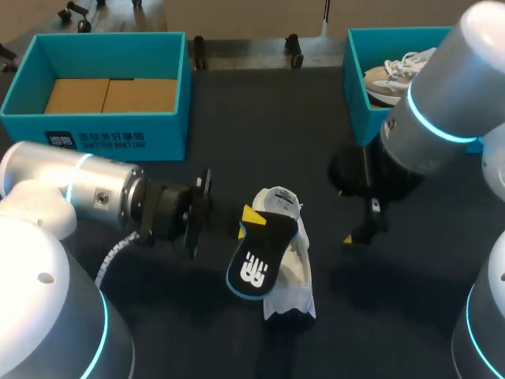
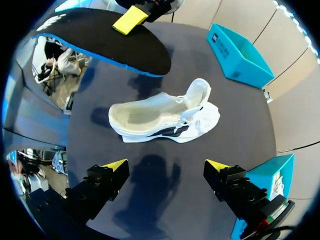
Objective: Take the shoe out of the shoebox, open the shoe tongue, remove and reinsert the insole, then place the shoe into the shoebox
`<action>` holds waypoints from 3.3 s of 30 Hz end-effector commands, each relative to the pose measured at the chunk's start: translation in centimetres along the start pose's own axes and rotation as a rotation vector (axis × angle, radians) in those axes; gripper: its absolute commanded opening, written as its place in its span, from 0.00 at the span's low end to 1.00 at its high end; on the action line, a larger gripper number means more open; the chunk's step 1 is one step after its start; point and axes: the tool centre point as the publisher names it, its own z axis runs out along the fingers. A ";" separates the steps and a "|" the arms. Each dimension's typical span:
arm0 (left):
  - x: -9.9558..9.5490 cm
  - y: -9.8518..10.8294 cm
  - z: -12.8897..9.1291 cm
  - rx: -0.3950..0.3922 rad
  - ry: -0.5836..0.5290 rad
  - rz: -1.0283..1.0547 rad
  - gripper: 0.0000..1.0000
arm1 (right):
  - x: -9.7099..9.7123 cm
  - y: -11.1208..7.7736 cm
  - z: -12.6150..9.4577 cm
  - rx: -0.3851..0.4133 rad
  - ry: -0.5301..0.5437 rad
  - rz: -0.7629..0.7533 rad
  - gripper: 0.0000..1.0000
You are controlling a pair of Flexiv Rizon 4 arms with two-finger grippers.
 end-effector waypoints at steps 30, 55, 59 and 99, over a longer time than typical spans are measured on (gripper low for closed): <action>4.4 0.1 1.8 -0.004 -0.076 -0.172 0.00 | 2.9 -0.5 4.6 -0.050 0.012 -0.018 1.00; 5.7 0.9 2.4 -0.027 -0.110 -0.232 0.00 | 3.5 -0.5 5.5 -0.041 0.024 -0.029 1.00; 5.7 1.1 3.0 -0.027 -0.104 -0.235 0.00 | 3.5 -0.1 6.0 -0.029 0.043 -0.039 1.00; 6.4 3.7 4.9 -0.001 -0.126 -0.282 0.00 | 3.7 0.3 6.5 -0.010 0.058 -0.039 1.00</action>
